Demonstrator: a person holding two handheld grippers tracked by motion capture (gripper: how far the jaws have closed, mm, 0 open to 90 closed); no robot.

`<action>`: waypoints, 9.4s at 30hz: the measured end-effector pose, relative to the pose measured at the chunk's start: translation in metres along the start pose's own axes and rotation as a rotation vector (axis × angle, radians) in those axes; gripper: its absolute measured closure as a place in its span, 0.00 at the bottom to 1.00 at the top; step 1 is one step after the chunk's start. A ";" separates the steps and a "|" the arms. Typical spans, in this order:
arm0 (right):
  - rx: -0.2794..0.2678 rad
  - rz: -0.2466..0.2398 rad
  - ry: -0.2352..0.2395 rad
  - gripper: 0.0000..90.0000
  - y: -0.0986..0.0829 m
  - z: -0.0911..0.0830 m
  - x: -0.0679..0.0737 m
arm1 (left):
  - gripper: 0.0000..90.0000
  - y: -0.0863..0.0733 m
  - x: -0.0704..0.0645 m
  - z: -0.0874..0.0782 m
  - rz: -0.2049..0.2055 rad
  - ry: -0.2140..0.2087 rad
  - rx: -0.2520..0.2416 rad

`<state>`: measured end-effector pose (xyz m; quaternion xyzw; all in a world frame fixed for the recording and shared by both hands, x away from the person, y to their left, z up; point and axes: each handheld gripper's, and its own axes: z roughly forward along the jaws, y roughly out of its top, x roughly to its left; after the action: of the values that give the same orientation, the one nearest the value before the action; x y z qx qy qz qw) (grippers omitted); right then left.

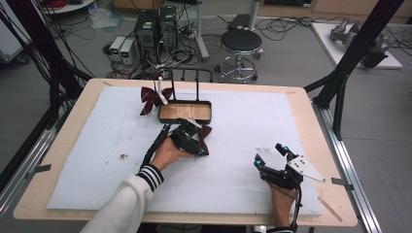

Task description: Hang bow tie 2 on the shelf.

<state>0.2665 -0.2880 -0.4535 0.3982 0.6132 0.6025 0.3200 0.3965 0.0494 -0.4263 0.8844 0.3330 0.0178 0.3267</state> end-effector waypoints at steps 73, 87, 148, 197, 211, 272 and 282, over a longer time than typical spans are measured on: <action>0.003 -0.008 -0.003 0.11 0.000 0.000 0.000 | 0.94 -0.002 0.012 -0.088 0.157 0.065 -0.348; 0.002 -0.006 -0.001 0.11 0.000 0.000 0.000 | 0.94 0.017 0.013 -0.117 0.198 0.112 -0.431; 0.000 -0.004 -0.004 0.11 0.000 0.001 -0.001 | 0.94 0.067 0.031 -0.149 0.210 0.194 -0.531; 0.004 -0.002 0.000 0.11 0.000 0.000 0.000 | 0.94 0.043 0.071 -0.106 0.057 0.419 -0.406; 0.004 -0.005 -0.001 0.11 0.000 0.000 0.000 | 0.94 0.039 0.073 -0.088 0.057 0.424 -0.334; 0.003 -0.029 -0.002 0.11 0.000 0.001 0.002 | 0.19 -0.075 0.053 -0.150 0.236 0.193 -0.759; 0.002 -0.045 -0.004 0.11 0.000 0.000 0.004 | 0.19 -0.157 0.060 -0.166 0.176 0.264 -0.863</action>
<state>0.2651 -0.2845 -0.4535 0.3858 0.6218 0.5939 0.3343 0.3109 0.2682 -0.4000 0.6824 0.2577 0.2949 0.6172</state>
